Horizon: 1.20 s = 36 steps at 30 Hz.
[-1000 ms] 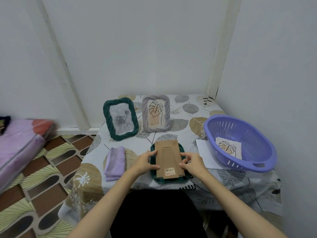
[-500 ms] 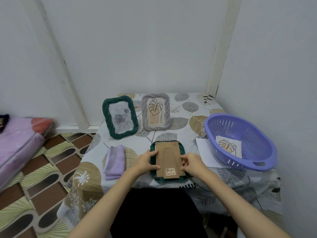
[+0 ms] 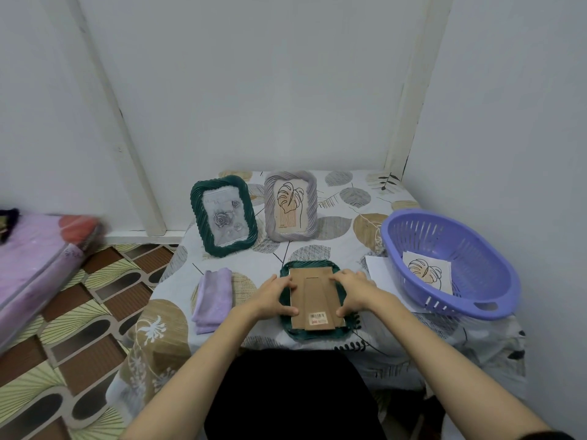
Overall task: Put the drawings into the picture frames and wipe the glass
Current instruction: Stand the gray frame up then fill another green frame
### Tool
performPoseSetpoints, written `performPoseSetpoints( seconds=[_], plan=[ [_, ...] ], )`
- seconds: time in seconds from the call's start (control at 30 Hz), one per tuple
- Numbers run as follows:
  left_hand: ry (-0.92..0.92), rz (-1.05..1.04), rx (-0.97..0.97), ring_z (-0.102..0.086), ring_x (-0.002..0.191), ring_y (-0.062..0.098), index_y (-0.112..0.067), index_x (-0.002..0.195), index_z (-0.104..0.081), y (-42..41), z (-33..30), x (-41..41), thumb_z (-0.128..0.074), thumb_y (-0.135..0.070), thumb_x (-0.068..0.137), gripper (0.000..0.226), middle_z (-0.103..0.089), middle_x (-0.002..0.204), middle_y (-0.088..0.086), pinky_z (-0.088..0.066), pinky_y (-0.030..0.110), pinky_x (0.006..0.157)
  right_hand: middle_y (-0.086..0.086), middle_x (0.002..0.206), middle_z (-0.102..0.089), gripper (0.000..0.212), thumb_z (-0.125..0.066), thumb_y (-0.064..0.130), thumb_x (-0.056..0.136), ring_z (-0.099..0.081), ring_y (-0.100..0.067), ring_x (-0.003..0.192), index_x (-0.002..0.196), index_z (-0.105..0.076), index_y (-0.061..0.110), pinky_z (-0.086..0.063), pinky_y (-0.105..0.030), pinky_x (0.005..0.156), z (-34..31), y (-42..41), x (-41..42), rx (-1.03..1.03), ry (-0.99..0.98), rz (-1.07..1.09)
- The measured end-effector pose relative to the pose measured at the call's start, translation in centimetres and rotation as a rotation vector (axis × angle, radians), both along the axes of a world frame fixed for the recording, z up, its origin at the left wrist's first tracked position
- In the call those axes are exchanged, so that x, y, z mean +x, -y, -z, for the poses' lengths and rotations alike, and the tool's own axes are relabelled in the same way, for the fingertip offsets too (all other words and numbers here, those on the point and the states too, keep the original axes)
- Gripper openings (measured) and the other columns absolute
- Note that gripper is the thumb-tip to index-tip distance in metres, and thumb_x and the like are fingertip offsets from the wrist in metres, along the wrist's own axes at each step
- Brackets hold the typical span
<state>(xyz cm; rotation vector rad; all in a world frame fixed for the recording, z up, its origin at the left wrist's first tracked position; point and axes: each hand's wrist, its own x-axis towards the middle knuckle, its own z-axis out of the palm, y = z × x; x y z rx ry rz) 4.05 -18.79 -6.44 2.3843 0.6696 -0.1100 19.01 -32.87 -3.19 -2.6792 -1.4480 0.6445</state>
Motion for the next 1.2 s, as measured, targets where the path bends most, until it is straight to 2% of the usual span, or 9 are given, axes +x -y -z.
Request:
performPoseSetpoints(
  seconds=[0.1,0.23,0.33,0.4,0.47,0.57,0.83,1.03,1.2],
  plan=[
    [-0.041,0.033,0.090,-0.012,0.143,0.028,-0.016,0.138,-0.036,-0.4,0.2,0.3,-0.069,-0.033,0.079,0.070,-0.026,0.151,0.002,-0.013,0.038,0.118,0.000,0.149,-0.025,0.082,-0.079,0.030,0.070,-0.020,-0.028,0.135,0.139,-0.036,0.022,-0.024,-0.047,0.108,-0.3,-0.3,0.9,-0.033,-0.045,-0.019],
    [-0.085,0.029,0.118,0.003,0.145,0.026,-0.022,0.129,-0.045,-1.2,-0.3,0.7,-0.075,-0.036,0.072,0.066,-0.006,0.157,-0.003,-0.007,0.046,0.118,0.003,0.145,-0.030,0.079,-0.084,0.033,0.060,-0.021,-0.027,0.134,0.128,-0.046,0.025,-0.025,-0.046,0.106,-0.2,-0.6,2.2,-0.009,-0.121,-0.020],
    [-0.090,0.007,0.088,0.009,0.145,0.024,-0.023,0.126,-0.044,-1.5,-0.9,1.2,-0.080,-0.035,0.065,0.072,0.002,0.158,-0.004,-0.004,0.046,0.119,-0.002,0.148,-0.025,0.084,-0.086,0.036,0.056,-0.019,-0.027,0.135,0.126,-0.042,0.027,-0.025,-0.046,0.109,-0.1,-0.7,2.8,-0.023,-0.166,-0.017],
    [-0.117,-0.005,0.095,0.011,0.145,0.024,-0.023,0.140,-0.027,-1.7,-1.0,1.6,-0.083,-0.038,0.061,0.098,0.007,0.158,-0.002,-0.003,0.047,0.119,-0.003,0.153,-0.014,0.098,-0.087,0.039,0.053,-0.014,-0.029,0.138,0.134,-0.033,0.026,-0.023,-0.050,0.111,-0.1,-1.0,3.1,-0.031,-0.147,-0.014],
    [-0.161,-0.012,0.091,0.012,0.145,0.026,-0.023,0.147,-0.006,-2.0,-1.0,1.9,-0.084,-0.040,0.059,0.119,0.011,0.158,0.000,-0.004,0.048,0.119,0.000,0.157,-0.003,0.122,-0.087,0.043,0.052,-0.005,-0.030,0.143,0.145,-0.010,0.026,-0.017,-0.053,0.114,0.0,-1.3,3.4,-0.061,-0.135,-0.040],
    [-0.211,-0.013,0.045,0.011,0.145,0.027,-0.020,0.148,0.005,-2.6,-0.9,2.1,-0.083,-0.042,0.058,0.127,0.010,0.158,0.002,-0.005,0.049,0.119,0.001,0.158,0.004,0.141,-0.086,0.051,0.048,0.002,-0.027,0.144,0.146,0.014,0.026,-0.013,-0.051,0.116,0.2,-1.7,4.2,-0.119,-0.191,-0.068],
    [-0.272,0.052,0.066,0.011,0.145,0.026,-0.030,0.146,0.001,-3.3,-1.2,2.9,-0.083,-0.045,0.058,0.123,0.004,0.158,-0.005,-0.001,0.055,0.116,-0.002,0.155,-0.003,0.136,-0.085,0.047,0.052,-0.009,-0.030,0.142,0.146,0.011,0.029,-0.022,-0.053,0.113,0.3,-2.8,5.0,-0.193,-0.111,-0.096],
    [-0.208,0.043,0.020,0.002,0.144,0.024,-0.033,0.139,-0.019,-3.2,-1.4,2.6,-0.085,-0.043,0.056,0.106,-0.018,0.153,0.002,-0.010,0.048,0.112,0.001,0.155,-0.008,0.134,-0.087,0.049,0.047,-0.012,-0.029,0.141,0.145,0.003,0.034,-0.023,-0.057,0.110,0.8,-2.9,5.4,-0.176,-0.090,-0.094],
    [-0.189,0.053,0.021,0.014,0.145,0.022,-0.036,0.146,-0.006,-3.2,-0.4,1.8,-0.080,-0.046,0.062,0.112,0.009,0.158,-0.005,0.005,0.049,0.116,0.002,0.155,-0.008,0.130,-0.086,0.050,0.048,-0.012,-0.028,0.141,0.145,0.000,0.036,-0.020,-0.059,0.110,0.9,-2.7,5.5,-0.165,-0.083,-0.104]
  ],
)
